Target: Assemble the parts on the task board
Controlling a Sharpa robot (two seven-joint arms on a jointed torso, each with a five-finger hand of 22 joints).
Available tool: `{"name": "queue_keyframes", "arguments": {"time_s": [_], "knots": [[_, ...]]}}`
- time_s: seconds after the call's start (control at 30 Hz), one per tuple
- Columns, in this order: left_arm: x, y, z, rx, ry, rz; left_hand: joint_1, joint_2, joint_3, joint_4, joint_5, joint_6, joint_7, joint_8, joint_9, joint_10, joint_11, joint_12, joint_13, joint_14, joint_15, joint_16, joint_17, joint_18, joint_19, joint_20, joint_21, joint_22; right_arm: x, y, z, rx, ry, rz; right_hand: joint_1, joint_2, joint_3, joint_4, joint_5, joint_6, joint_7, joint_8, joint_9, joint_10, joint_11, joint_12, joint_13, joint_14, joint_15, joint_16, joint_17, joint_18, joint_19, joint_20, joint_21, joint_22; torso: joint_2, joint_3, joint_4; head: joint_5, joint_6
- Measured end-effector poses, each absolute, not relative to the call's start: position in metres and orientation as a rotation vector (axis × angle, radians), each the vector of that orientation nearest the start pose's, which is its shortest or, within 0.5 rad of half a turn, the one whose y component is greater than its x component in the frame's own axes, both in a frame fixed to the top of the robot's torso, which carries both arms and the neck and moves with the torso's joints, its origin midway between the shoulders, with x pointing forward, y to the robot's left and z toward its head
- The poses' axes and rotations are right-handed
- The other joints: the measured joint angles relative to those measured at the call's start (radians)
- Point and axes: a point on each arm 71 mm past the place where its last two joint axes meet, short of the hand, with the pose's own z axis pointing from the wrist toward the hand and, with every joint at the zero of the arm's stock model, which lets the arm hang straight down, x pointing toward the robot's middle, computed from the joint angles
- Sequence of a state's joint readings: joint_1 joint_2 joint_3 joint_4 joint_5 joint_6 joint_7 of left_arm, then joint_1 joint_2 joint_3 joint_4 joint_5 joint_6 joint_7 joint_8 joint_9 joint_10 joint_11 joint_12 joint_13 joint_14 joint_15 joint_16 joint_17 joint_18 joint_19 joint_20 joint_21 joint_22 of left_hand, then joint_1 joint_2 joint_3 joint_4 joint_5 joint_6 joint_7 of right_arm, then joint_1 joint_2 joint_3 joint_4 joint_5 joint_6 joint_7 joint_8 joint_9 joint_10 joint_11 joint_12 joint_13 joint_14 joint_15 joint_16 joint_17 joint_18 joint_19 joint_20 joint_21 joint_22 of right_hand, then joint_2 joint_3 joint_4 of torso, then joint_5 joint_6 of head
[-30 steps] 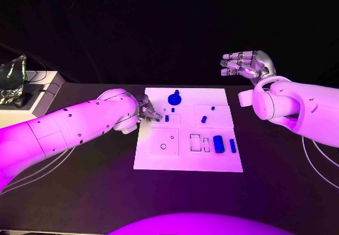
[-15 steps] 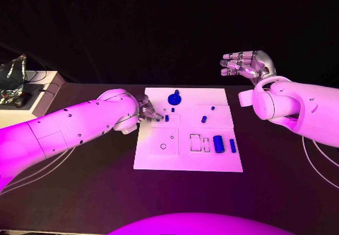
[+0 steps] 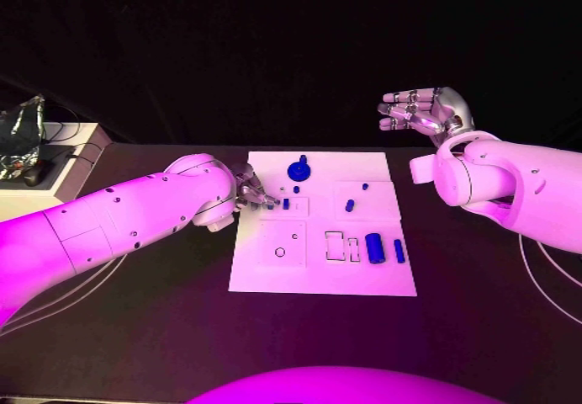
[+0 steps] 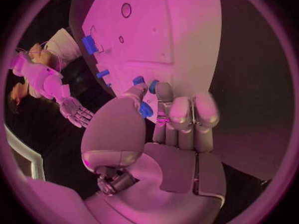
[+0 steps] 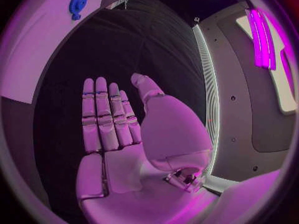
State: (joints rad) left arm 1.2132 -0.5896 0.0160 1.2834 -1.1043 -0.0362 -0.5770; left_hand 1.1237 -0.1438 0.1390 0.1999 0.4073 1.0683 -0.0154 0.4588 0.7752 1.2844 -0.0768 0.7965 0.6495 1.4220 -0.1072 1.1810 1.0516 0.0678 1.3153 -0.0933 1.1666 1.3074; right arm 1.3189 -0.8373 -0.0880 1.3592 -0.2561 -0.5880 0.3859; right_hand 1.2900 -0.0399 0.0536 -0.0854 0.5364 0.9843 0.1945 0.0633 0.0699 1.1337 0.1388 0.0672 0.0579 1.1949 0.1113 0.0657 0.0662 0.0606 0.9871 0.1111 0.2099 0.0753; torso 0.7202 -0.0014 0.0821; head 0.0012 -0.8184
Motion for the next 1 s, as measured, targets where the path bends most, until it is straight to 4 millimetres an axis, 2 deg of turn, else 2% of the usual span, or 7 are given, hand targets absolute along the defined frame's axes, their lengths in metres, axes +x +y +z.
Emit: {"name": "queue_keyframes", "arguments": {"time_s": [0.13, 0.3, 0.43, 0.53, 0.8, 0.93, 1.0], "knots": [[0.53, 0.163, -0.209, -0.338, 2.135, -0.396, 0.022, 0.022, -0.163, 0.031, 0.0, -0.003, 0.003, 0.004, 0.003, 0.0, 0.0, 0.004, 0.0, 0.0, 0.0, 0.0, 0.0, 0.0, 0.0, 0.0, 0.0, 0.0, 0.533, -0.273, -0.134, 0.839, 1.203, 1.112, 0.0, 0.0, -0.005, 0.0, 0.0, 0.0, 0.0, 0.0, 0.0, 0.0, 0.0, 0.0, 0.0, -0.009, 0.001, 0.0, 0.0, 0.0, -0.002, 0.002, 0.0, 0.0, 0.0, -0.0002, 0.0006, 0.0, 0.001], [0.529, 0.164, -0.208, -0.343, 2.135, -0.403, 0.034, 0.045, -0.269, 0.044, -0.002, -0.007, 0.007, 0.007, 0.003, -0.004, 0.004, 0.004, -0.003, 0.0, 0.0, 0.0, -0.001, 0.0, 0.0, 0.0, -0.004, 0.0, 0.533, -0.273, -0.135, 0.838, 1.203, 1.11, 0.0, 0.0, -0.008, -0.003, 0.0, -0.003, 0.003, 0.0, 0.0, -0.004, 0.004, 0.0, 0.0, -0.009, 0.001, 0.0, 0.0, 0.0, -0.002, 0.002, 0.0, 0.0, 0.0, -0.0007, 0.0006, 0.001, 0.002], [0.528, 0.165, -0.207, -0.348, 2.132, -0.407, 0.03, 0.034, -0.275, 0.077, -0.048, -0.007, 0.007, 0.008, 0.003, -0.004, 0.004, 0.004, -0.004, 0.0, 0.0, 0.0, -0.001, 0.0, 0.0, 0.0, -0.004, 0.0, 0.533, -0.273, -0.135, 0.837, 1.203, 1.108, 0.0, 0.0, -0.011, -0.006, 0.0, -0.003, 0.003, 0.0, 0.0, -0.004, 0.004, 0.0, 0.0, -0.009, 0.001, 0.0, 0.0, 0.0, -0.002, 0.002, 0.0, 0.0, 0.0, -0.0008, 0.0002, 0.002, 0.003], [0.527, 0.166, -0.207, -0.352, 2.13, -0.41, 0.016, 0.021, -0.268, 0.086, -0.117, -0.007, 0.007, 0.008, 0.002, -0.004, 0.004, 0.004, -0.005, 0.0, 0.0, 0.0, -0.001, 0.0, 0.0, 0.0, -0.004, 0.0, 0.533, -0.273, -0.135, 0.837, 1.202, 1.107, 0.0, 0.0, -0.011, -0.006, 0.001, -0.003, 0.003, 0.0, 0.0, -0.004, 0.004, 0.0, 0.0, -0.009, 0.002, 0.0, 0.0, 0.0, -0.001, 0.002, 0.0, 0.0, 0.0, -0.0011, 0.0002, 0.002, 0.003], [0.524, 0.173, -0.202, -0.375, 2.117, -0.428, 0.01, 0.015, -0.261, 0.087, -0.128, -0.013, 0.013, 0.007, -0.001, -0.008, 0.008, 0.008, -0.006, 0.0, 0.0, -0.01, -0.007, 0.0, -0.004, -0.004, -0.017, 0.0, 0.533, -0.274, -0.135, 0.836, 1.202, 1.104, 0.004, 0.004, -0.015, -0.01, 0.004, -0.003, 0.003, 0.0, 0.0, -0.004, 0.004, 0.0, 0.0, -0.012, 0.005, 0.0, 0.0, 0.0, -0.005, 0.005, 0.0, 0.0, 0.0, -0.0008, 0.0, 0.002, 0.003], [0.524, 0.176, -0.192, -0.413, 2.092, -0.472, 0.022, 0.027, -0.258, 0.087, -0.128, -0.068, 0.053, -0.043, -0.053, -0.065, 0.042, 0.005, -0.014, -0.051, 0.023, -0.088, -0.087, 0.0, -0.071, 0.007, -0.122, -0.004, 0.533, -0.275, -0.135, 0.836, 1.201, 1.101, 0.004, 0.004, -0.015, -0.01, 0.004, -0.003, 0.003, 0.0, 0.0, -0.004, 0.004, 0.0, 0.0, -0.012, 0.005, 0.0, 0.0, 0.0, -0.005, 0.005, 0.0, 0.0, 0.0, -0.0001, 0.0, 0.002, 0.005], [0.526, 0.178, -0.185, -0.446, 2.067, -0.515, 0.053, 0.046, -0.259, 0.087, -0.128, -0.123, 0.082, -0.06, -0.093, -0.129, 0.069, -0.015, -0.04, -0.123, 0.048, -0.173, -0.172, 0.033, -0.173, 0.033, -0.282, -0.079, 0.533, -0.275, -0.135, 0.836, 1.201, 1.1, 0.004, 0.004, -0.015, -0.01, 0.004, -0.003, 0.003, 0.0, 0.0, -0.004, 0.004, 0.0, 0.0, -0.012, 0.005, 0.0, 0.0, 0.0, -0.005, 0.005, 0.0, 0.0, 0.0, 0.0, 0.0, 0.001, 0.006]]}}
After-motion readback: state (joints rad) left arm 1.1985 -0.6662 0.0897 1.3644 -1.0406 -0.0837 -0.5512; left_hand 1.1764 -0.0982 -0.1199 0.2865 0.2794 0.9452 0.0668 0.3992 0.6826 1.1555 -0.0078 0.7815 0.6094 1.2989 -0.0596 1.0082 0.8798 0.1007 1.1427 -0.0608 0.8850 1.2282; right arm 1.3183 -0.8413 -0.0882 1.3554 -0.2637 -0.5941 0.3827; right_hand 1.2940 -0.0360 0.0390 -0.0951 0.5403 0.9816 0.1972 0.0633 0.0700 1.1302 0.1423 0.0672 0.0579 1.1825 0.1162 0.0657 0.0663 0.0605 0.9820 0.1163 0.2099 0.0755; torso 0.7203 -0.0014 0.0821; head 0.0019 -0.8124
